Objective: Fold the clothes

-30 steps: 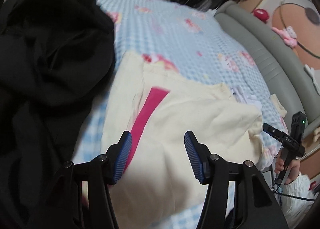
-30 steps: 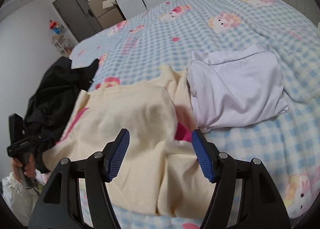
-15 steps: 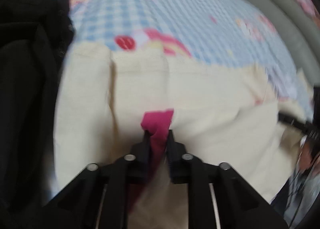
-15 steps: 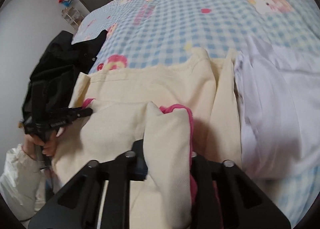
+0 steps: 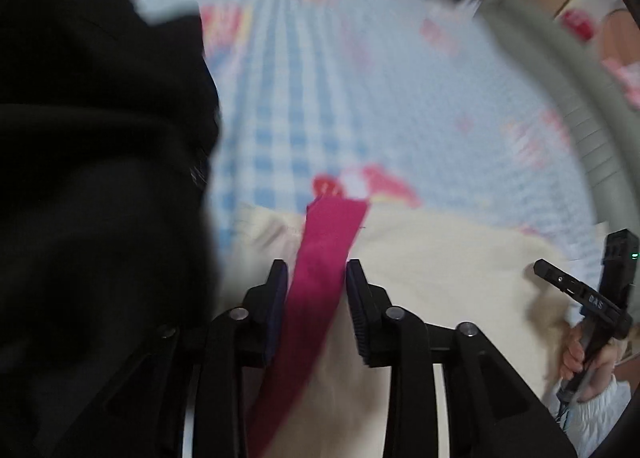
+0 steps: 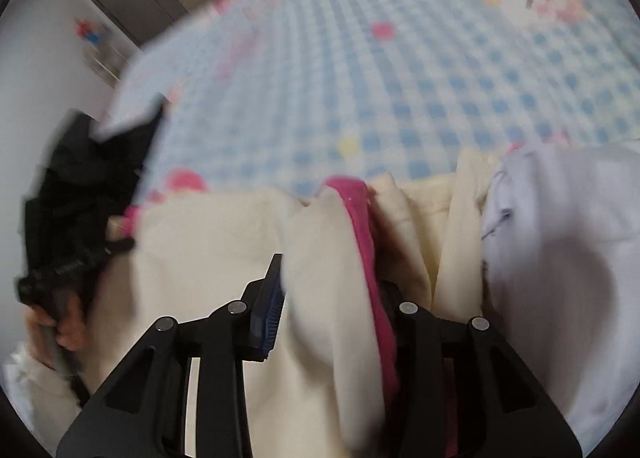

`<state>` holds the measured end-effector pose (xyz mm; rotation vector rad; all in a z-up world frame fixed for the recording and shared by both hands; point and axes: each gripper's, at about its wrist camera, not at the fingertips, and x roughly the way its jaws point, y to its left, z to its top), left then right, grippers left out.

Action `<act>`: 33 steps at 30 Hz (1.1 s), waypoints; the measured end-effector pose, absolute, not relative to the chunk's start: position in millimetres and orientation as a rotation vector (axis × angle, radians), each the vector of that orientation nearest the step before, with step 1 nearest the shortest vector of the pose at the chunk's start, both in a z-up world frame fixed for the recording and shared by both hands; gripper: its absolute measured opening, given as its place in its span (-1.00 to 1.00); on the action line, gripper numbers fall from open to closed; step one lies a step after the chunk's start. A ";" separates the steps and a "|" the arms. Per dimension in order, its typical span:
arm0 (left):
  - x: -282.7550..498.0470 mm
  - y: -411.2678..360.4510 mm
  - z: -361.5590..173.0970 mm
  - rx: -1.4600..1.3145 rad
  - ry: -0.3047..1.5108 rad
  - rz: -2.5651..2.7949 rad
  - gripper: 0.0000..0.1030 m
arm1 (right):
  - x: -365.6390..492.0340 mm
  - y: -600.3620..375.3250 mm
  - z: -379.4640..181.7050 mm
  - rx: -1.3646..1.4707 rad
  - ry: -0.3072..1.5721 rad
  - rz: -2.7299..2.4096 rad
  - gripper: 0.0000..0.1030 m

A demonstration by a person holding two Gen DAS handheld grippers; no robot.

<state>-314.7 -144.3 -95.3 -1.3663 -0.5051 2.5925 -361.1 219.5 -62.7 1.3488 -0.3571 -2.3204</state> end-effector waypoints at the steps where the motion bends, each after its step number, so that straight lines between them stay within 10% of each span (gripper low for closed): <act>1: -291.0 -153.4 -82.5 -1.299 -0.522 2.647 0.07 | -348.2 227.9 -45.6 1.273 -0.377 -2.332 -0.21; 4: -216.7 -183.4 -68.2 -1.203 -0.660 2.748 0.16 | -295.1 262.9 -13.8 1.134 -0.442 -2.402 0.23; 15: -83.8 -215.6 -141.3 -1.314 -1.161 2.617 0.28 | -157.9 344.9 -94.5 1.358 -0.698 -2.401 0.45; 17: -91.1 -203.9 -141.2 -1.285 -1.143 2.562 0.02 | -168.3 340.7 -106.6 1.341 -0.787 -2.328 0.46; 19: -99.8 -187.4 -144.4 -1.340 -1.087 2.568 -0.88 | -183.1 333.0 -114.6 1.308 -0.826 -2.312 0.45; 20: -100.6 -183.4 -146.0 -1.375 -1.080 2.585 -0.88 | -189.1 333.0 -117.7 1.280 -0.861 -2.314 0.09; 21: -99.6 -181.5 -146.4 -1.392 -1.091 2.589 -0.88 | -190.5 334.1 -119.5 1.272 -0.902 -2.297 -0.80; 33: -22.3 -203.9 -87.8 -1.216 -1.110 2.615 -0.90 | -107.2 348.2 -27.3 1.128 -0.830 -2.321 -0.82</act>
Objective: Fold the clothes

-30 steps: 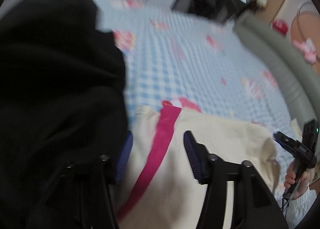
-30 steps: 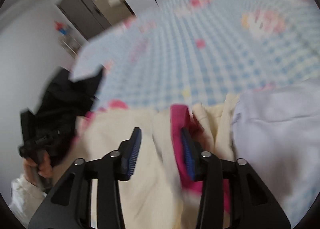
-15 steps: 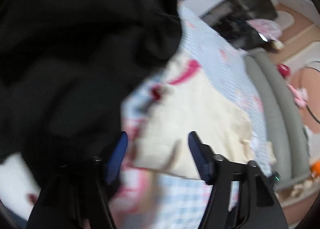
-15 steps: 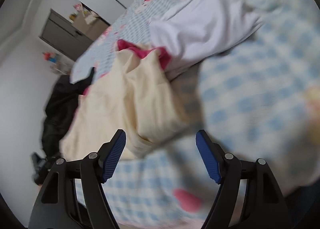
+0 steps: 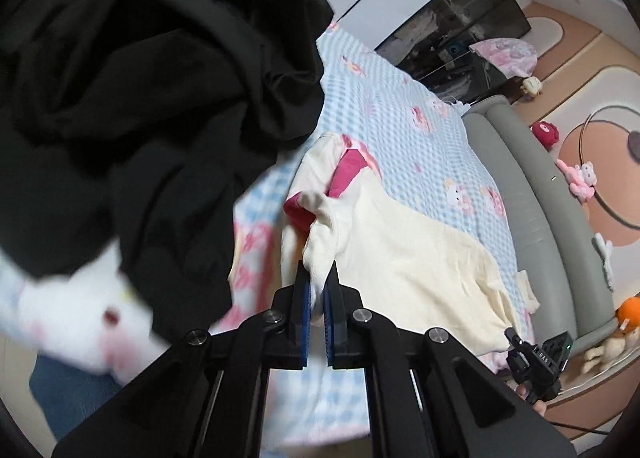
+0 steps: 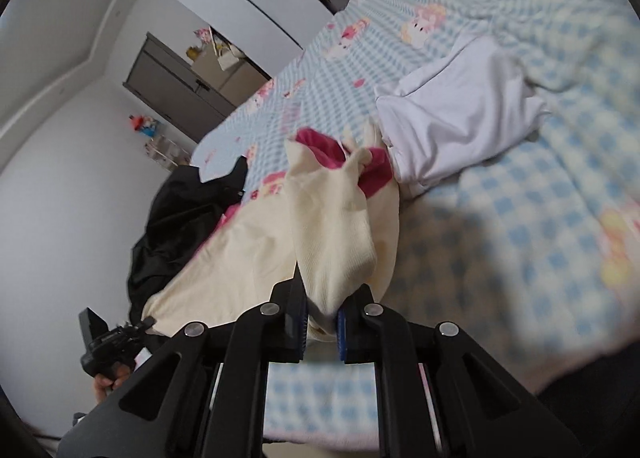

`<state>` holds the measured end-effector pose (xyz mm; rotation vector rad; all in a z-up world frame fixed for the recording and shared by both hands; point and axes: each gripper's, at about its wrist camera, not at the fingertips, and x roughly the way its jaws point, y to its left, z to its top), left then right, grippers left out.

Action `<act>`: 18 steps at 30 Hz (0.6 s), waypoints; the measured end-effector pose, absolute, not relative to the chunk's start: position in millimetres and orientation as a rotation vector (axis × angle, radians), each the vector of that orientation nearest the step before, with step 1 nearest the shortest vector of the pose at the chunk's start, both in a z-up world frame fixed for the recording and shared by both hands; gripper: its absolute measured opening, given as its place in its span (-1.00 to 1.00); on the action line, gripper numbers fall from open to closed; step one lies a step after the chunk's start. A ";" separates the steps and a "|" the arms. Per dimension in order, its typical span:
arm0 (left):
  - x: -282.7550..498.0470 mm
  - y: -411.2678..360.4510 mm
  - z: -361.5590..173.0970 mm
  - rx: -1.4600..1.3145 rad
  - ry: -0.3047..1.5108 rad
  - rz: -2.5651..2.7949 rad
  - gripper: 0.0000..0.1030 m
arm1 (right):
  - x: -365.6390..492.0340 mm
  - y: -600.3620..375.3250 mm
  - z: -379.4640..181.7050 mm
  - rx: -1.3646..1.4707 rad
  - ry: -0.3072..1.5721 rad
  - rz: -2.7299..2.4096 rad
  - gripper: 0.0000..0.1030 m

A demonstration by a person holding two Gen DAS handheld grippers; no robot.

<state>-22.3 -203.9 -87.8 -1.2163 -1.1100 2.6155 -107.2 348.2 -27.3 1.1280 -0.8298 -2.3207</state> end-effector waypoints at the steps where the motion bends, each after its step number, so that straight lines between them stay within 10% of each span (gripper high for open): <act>1: -17.2 -206.9 -90.2 -1.231 -1.123 2.605 -0.90 | -98.6 352.9 -26.7 1.128 -0.841 -2.318 -0.82; 12: 4.1 -223.8 -132.9 -1.401 -1.175 2.591 -0.76 | -64.6 395.5 -86.3 1.447 -0.818 -2.395 -0.65; 18: -11.8 -221.8 -88.1 -1.195 -0.957 2.776 -0.27 | -62.9 407.1 -61.2 1.332 -0.770 -2.520 -0.38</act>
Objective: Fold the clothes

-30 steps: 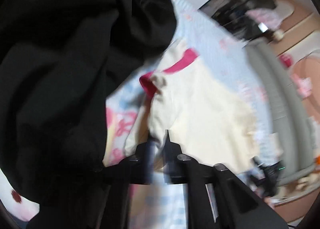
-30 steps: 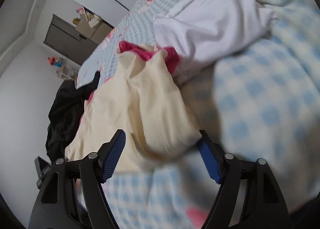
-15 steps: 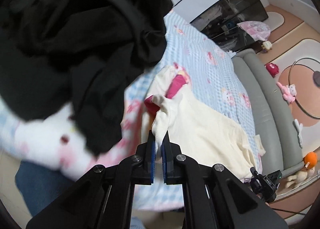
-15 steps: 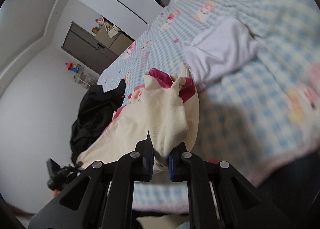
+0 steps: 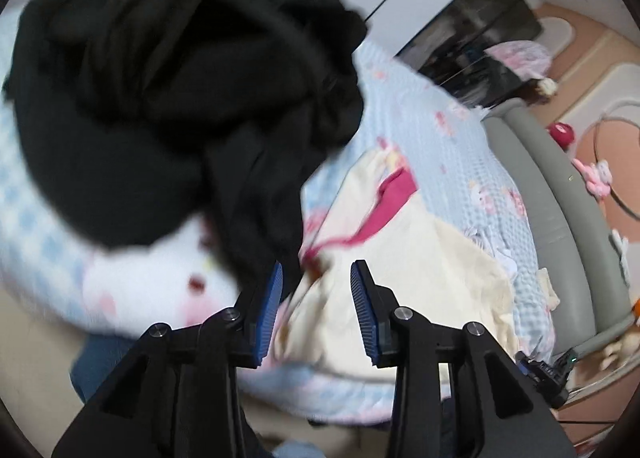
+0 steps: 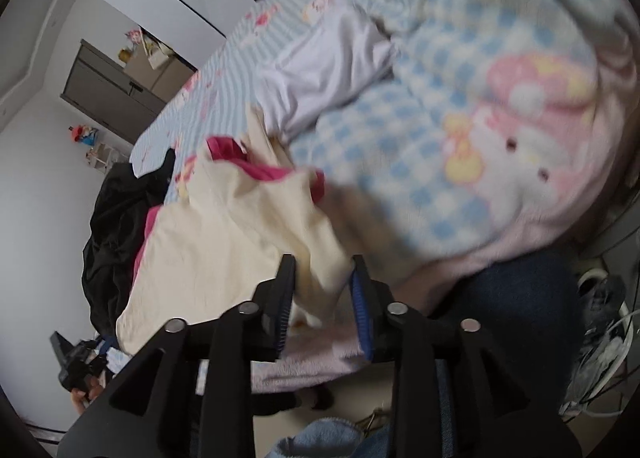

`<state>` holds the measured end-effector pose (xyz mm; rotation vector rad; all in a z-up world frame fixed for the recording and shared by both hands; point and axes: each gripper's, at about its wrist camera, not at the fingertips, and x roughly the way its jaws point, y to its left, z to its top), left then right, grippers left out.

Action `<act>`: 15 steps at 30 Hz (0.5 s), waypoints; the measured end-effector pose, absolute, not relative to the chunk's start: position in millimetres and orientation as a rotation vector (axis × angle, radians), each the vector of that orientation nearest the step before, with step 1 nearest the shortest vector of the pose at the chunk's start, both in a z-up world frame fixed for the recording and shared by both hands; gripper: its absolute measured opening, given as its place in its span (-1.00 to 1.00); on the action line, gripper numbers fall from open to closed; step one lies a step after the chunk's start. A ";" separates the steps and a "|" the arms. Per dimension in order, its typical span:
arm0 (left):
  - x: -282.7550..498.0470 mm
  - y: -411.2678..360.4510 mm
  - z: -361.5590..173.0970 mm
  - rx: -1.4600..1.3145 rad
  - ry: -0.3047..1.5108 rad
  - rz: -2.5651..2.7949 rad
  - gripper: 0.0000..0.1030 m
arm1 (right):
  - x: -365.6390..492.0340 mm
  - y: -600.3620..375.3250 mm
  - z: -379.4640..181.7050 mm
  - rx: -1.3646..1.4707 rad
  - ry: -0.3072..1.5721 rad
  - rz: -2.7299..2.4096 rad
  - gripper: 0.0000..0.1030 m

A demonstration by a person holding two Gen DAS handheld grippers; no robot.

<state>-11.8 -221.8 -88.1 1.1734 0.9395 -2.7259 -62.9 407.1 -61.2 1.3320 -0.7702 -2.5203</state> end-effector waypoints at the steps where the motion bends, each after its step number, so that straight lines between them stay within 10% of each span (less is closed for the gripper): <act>1: -18.9 -218.7 -82.7 1.171 0.883 -2.750 -0.27 | -65.4 404.6 -57.0 1.325 -0.735 -2.546 -0.38; 15: -108.2 -185.6 -138.5 1.721 0.356 -2.680 -0.33 | -86.5 281.7 -39.0 1.292 -0.382 -2.319 -0.37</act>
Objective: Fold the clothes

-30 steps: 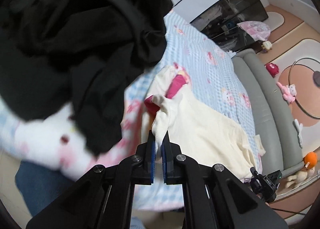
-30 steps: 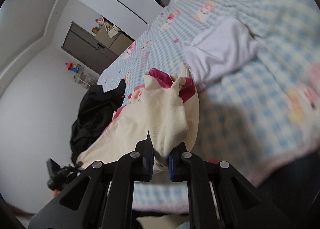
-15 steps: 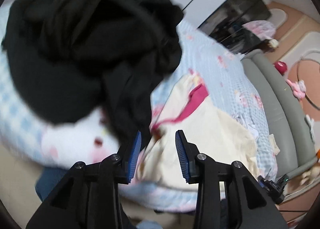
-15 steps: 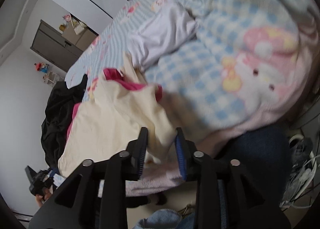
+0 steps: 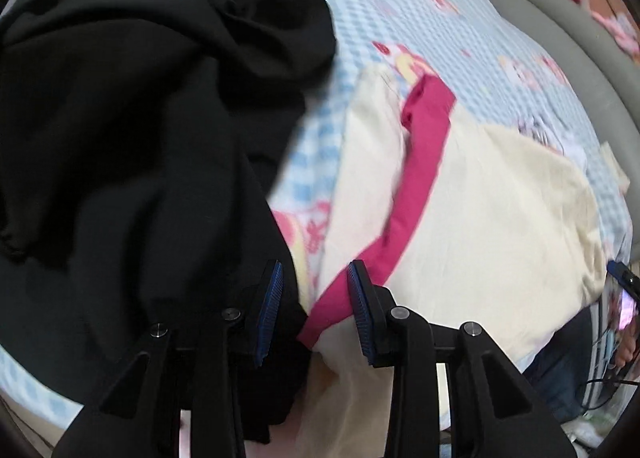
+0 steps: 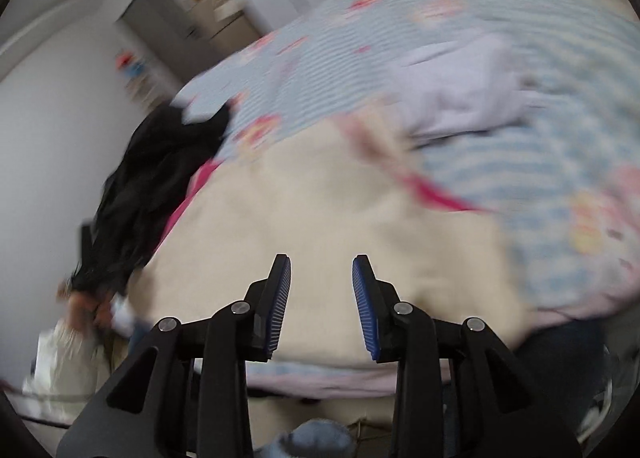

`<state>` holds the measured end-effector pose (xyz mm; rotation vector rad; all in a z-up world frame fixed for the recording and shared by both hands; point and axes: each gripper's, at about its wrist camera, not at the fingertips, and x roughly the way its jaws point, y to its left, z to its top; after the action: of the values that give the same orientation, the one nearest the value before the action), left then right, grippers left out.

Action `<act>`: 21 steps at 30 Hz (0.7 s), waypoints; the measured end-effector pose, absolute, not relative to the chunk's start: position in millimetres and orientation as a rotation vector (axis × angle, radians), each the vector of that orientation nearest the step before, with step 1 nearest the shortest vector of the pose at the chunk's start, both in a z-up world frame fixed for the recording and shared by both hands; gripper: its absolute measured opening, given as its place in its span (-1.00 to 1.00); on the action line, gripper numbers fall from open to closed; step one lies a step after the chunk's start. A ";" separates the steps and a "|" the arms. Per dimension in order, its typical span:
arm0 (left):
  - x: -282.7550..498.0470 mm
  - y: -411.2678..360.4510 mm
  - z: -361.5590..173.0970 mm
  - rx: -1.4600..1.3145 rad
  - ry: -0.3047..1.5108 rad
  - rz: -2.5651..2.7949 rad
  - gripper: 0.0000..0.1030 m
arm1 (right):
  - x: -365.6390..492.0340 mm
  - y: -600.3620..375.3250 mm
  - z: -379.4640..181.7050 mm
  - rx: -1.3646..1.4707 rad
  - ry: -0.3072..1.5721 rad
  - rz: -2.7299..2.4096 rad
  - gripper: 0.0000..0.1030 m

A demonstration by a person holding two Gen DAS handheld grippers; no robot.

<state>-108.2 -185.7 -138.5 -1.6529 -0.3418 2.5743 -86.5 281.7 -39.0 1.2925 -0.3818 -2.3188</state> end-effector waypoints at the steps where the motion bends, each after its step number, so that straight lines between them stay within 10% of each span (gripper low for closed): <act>1: -106.3 -182.9 -140.6 -1.654 -0.327 2.561 -0.33 | -88.8 268.7 -45.7 1.318 -0.347 -2.297 -0.37; 14: -167.3 -155.3 -158.5 -1.708 -0.186 2.380 -0.03 | -89.9 224.1 -82.6 1.473 -0.305 -2.204 -0.36; 18: -172.0 -154.8 -164.4 -1.697 -0.194 2.360 -0.77 | -99.6 229.5 -88.1 1.503 -0.335 -2.213 -0.36; 21: -159.8 -170.0 -148.1 -1.598 -0.290 2.445 -0.83 | -104.4 231.7 -91.0 1.521 -0.341 -2.220 -0.36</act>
<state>-159.8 -170.0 -148.1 -1.5980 -0.2898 2.4447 -104.4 231.7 -91.0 1.5211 -0.3414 -2.2196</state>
